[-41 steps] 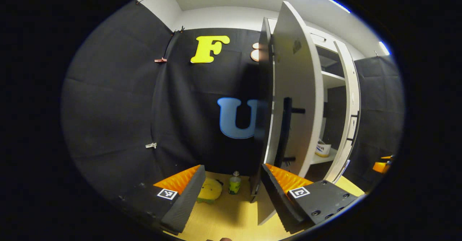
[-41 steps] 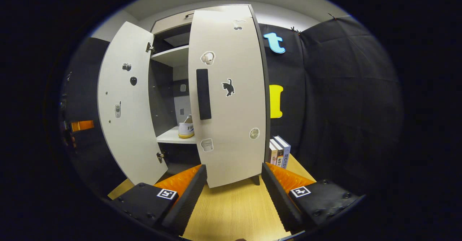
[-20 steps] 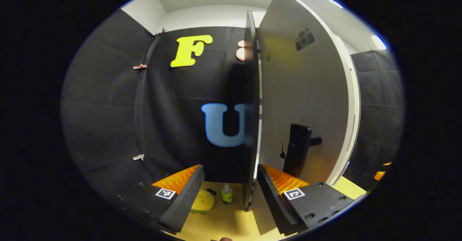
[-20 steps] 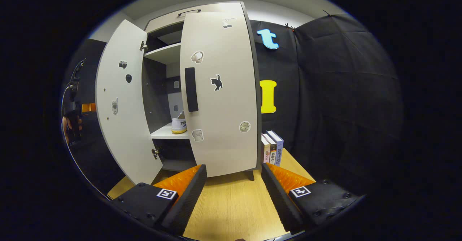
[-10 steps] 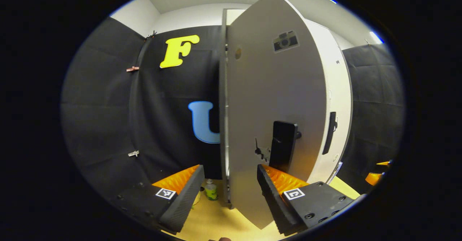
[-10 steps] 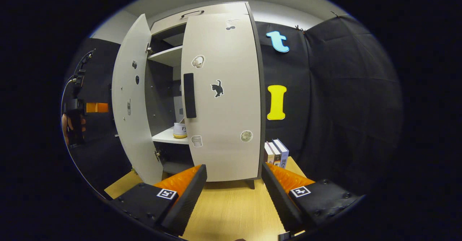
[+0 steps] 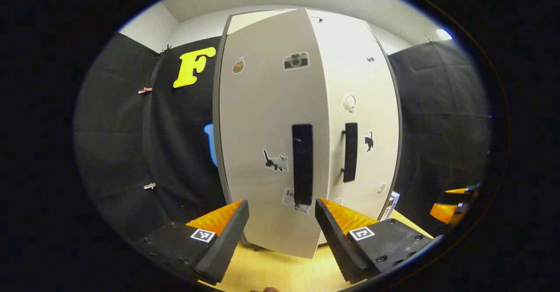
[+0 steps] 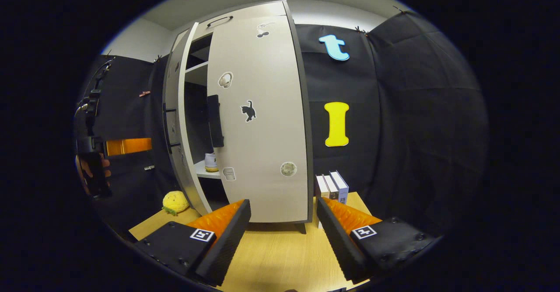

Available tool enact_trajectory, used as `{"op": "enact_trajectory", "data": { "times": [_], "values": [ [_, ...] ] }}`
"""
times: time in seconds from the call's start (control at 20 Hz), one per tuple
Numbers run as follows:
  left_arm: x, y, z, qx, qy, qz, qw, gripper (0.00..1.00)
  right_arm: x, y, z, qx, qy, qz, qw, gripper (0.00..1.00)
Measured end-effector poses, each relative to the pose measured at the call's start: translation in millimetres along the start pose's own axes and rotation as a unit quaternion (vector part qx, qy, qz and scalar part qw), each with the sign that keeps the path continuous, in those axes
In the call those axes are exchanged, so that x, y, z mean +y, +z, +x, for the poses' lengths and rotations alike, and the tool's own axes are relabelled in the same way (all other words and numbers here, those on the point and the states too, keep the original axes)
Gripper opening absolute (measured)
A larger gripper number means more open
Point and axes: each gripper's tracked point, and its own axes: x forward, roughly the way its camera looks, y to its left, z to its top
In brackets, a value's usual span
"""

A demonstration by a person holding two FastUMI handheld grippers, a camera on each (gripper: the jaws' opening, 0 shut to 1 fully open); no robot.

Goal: Grab one shoe with the right hand and put it into the shoe cabinet, grab the other shoe with the left hand and put it into the shoe cabinet; then close the right door with the right hand and the left door with the left hand.

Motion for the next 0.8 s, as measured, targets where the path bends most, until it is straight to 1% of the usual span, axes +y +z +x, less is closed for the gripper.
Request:
{"op": "enact_trajectory", "data": {
  "times": [0.15,0.2,0.35,0.45,0.55,0.65,0.7,0.8],
  "values": [
    [-14,-20,-18,0.004,0.016,-0.020,1.000,0.99,-10,0,5,-0.003,0.006,0.001,1.000,0.98],
    [-16,-22,-26,-0.001,0.025,-0.024,0.999,0.95,-13,0,7,-0.003,0.007,0.003,1.000,0.98],
    [-14,-18,-47,-0.018,0.047,-0.026,0.998,0.96,-20,2,7,-0.005,0.012,0.009,1.000,0.98],
    [-12,-15,-62,-0.030,0.053,-0.028,0.998,0.95,-25,8,1,-0.017,0.008,0.005,1.000,0.98],
    [-10,-14,-76,-0.036,0.059,-0.026,0.997,0.95,-29,12,-6,-0.028,-0.004,-0.003,1.000,0.98],
    [-2,-18,-91,-0.035,0.075,-0.020,0.996,0.96,-25,14,-12,-0.028,-0.011,-0.005,1.000,0.98],
    [4,-21,-98,-0.033,0.081,-0.026,0.996,0.96,-20,13,-14,-0.027,-0.014,-0.006,1.000,0.99],
    [11,-30,-104,-0.029,0.080,-0.041,0.996,0.95,-9,16,-20,-0.032,-0.020,-0.017,0.999,0.98]
  ]
}}
